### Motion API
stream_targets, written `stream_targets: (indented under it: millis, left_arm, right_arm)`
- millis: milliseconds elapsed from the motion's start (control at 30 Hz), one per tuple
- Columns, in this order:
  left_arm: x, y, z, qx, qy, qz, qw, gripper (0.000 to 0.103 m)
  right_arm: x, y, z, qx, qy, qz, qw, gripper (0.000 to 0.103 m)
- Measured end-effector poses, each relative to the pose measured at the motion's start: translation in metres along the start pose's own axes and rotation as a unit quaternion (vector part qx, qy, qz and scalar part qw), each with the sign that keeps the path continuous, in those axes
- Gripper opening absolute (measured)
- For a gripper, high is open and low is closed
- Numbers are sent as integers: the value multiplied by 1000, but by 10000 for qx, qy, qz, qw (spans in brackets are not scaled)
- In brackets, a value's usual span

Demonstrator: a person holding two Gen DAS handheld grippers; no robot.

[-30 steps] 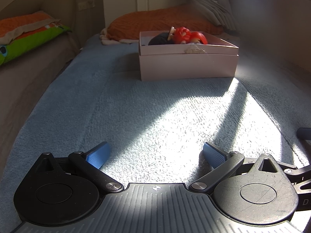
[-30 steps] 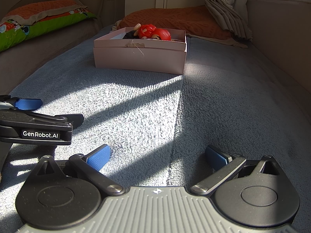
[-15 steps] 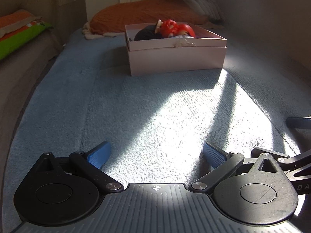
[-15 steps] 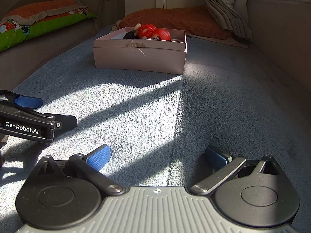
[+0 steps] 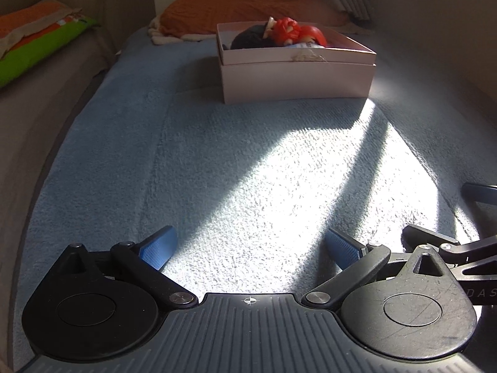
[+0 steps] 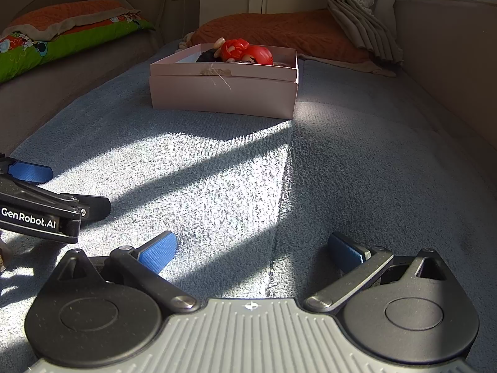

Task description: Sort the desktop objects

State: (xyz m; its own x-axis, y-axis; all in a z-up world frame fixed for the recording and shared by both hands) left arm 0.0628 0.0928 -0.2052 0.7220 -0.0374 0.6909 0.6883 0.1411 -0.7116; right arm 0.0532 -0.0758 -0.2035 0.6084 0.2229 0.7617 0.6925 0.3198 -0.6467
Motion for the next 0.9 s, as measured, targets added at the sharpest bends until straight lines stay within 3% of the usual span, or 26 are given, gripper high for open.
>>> stream_targets:
  millis: [133,267,400,900]
  left_arm:
    - [-2,-1,-2,248,-159,-27,9996,103]
    - [0,1,0,166,-163,62,9997,103]
    - [-3,-1,0,162,-266,-171,9994,103]
    - [-5,-2,-1,185,-287,-276,9990,103]
  right_arm:
    - [0,0,0,0,1,0,10000,103]
    - [0,0,0,0,2,0,10000,103]
    - [0,0,0,0,1,0,10000,103]
    - [0,0,0,0,1,-1,10000,103]
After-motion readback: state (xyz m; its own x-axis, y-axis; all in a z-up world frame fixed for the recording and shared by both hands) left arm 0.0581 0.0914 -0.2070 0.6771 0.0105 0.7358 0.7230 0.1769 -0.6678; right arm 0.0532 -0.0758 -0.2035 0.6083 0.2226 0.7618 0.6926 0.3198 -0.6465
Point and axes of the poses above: each gripper's, at about its wrist camera, not at the fingertips, and y roughly the way its jaws point, z to its left, x to its top, the point moved 8 cm from there along y, roughly the way its jaws point, and after that the axes turned 7 degrees about x, right-handed, at the moved point
